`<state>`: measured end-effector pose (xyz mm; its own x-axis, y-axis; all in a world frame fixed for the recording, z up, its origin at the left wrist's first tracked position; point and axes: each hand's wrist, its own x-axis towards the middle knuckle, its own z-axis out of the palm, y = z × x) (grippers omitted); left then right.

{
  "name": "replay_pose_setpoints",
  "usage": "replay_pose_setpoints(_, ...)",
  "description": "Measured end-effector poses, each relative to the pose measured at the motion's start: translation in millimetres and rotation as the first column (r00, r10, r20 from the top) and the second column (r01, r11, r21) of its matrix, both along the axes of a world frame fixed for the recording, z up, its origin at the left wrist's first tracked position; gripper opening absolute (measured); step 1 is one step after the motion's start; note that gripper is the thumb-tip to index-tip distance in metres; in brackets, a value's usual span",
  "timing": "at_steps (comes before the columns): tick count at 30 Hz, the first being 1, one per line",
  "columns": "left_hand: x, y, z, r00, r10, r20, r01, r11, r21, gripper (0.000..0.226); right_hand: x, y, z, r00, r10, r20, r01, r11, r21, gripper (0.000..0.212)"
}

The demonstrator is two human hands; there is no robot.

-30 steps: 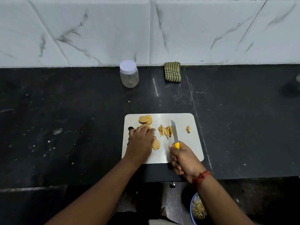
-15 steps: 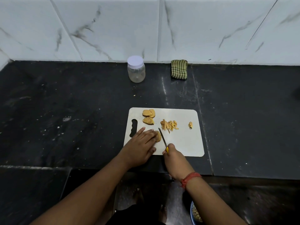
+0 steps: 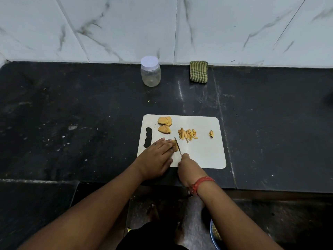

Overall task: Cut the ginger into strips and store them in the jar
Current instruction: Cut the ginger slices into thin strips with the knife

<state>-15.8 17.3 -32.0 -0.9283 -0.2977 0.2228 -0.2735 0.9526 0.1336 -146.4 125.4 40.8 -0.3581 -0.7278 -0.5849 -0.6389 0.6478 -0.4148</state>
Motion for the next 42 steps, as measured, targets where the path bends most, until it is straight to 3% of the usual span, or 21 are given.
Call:
replay_pose_setpoints(7,-2,2,0,1.0,0.012,-0.004,-0.012,1.0,-0.013,0.045,4,16,0,0.996,0.071,-0.046,-0.07,0.997,0.026,0.028)
replay_pose_setpoints(20,-1,4,0,1.0,0.024,-0.02,-0.024,1.0,-0.002,0.047,7,52,2,0.999,-0.029,0.04,0.03,0.999,-0.029,0.016)
replay_pose_setpoints(26,0,4,-3,1.0,0.005,-0.026,-0.005,1.0,0.003,0.043,10,35,10,0.999,-0.036,0.007,0.036,0.988,-0.152,0.005)
replay_pose_setpoints(34,1,2,-3,1.0,0.004,-0.011,-0.004,1.0,0.02,0.043,5,14,6,0.998,-0.051,0.041,0.055,0.994,-0.091,0.003)
replay_pose_setpoints(42,-1,2,-2,1.0,0.007,-0.023,-0.007,1.0,0.022,0.044,5,2,7,1.0,-0.026,0.005,0.026,0.999,0.023,0.032)
